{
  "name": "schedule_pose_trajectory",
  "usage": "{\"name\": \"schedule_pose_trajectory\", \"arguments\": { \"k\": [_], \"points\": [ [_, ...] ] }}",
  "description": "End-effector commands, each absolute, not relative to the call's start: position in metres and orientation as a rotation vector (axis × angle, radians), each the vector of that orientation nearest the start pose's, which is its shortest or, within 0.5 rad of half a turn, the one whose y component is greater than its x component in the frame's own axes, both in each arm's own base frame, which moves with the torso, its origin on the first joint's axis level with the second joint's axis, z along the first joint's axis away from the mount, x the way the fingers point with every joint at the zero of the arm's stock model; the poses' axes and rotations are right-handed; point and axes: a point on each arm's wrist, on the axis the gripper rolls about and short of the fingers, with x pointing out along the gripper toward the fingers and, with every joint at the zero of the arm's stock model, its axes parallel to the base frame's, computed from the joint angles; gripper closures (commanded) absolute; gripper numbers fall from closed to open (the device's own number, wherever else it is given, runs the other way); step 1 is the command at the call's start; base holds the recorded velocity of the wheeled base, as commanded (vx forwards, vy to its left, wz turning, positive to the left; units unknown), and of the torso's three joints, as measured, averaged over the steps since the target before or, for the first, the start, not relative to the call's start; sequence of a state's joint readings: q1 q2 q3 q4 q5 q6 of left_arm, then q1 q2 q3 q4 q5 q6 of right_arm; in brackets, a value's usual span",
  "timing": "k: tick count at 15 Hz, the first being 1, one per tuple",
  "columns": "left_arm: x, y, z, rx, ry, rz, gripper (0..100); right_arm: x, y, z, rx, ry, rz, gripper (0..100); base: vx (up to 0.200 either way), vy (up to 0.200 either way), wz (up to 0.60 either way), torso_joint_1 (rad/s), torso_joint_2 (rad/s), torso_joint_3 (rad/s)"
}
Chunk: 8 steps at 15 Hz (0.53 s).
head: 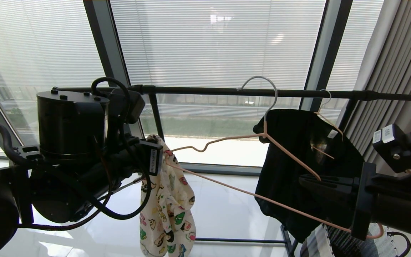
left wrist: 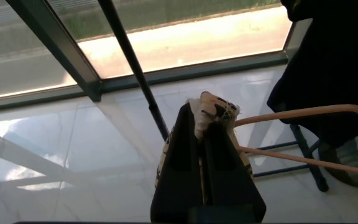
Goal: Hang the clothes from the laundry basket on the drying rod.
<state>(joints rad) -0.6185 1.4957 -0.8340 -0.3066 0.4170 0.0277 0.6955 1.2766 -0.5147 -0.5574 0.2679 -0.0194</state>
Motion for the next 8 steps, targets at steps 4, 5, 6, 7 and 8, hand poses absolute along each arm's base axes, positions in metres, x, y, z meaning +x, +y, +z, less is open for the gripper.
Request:
{"name": "schedule_pose_trajectory", "arguments": {
  "k": [4,5,6,7,8],
  "points": [
    [0.204,-0.154,0.217,0.209,0.297,-0.267,100,0.151,0.137,0.194,-0.065,0.209,0.974,100,0.000,0.000,0.00,0.000,0.00,0.000],
    [0.203,-0.156,0.217,0.211,0.296,-0.276,100,0.149,0.139,0.194,-0.061,0.212,0.988,100,0.000,0.000,0.00,0.000,0.00,0.000],
    [0.203,-0.157,0.217,0.211,0.296,-0.280,100,0.148,0.140,0.194,-0.058,0.214,0.996,100,0.000,0.000,0.00,0.000,0.00,0.000],
    [0.202,-0.157,0.217,0.214,0.296,-0.285,100,0.143,0.145,0.193,-0.049,0.223,1.030,100,0.000,0.000,0.00,0.000,0.00,0.000],
    [0.203,-0.157,0.217,0.224,0.296,-0.284,100,0.139,0.148,0.192,-0.051,0.230,1.048,100,0.000,0.000,0.00,0.000,0.00,0.000]
  ]
}}
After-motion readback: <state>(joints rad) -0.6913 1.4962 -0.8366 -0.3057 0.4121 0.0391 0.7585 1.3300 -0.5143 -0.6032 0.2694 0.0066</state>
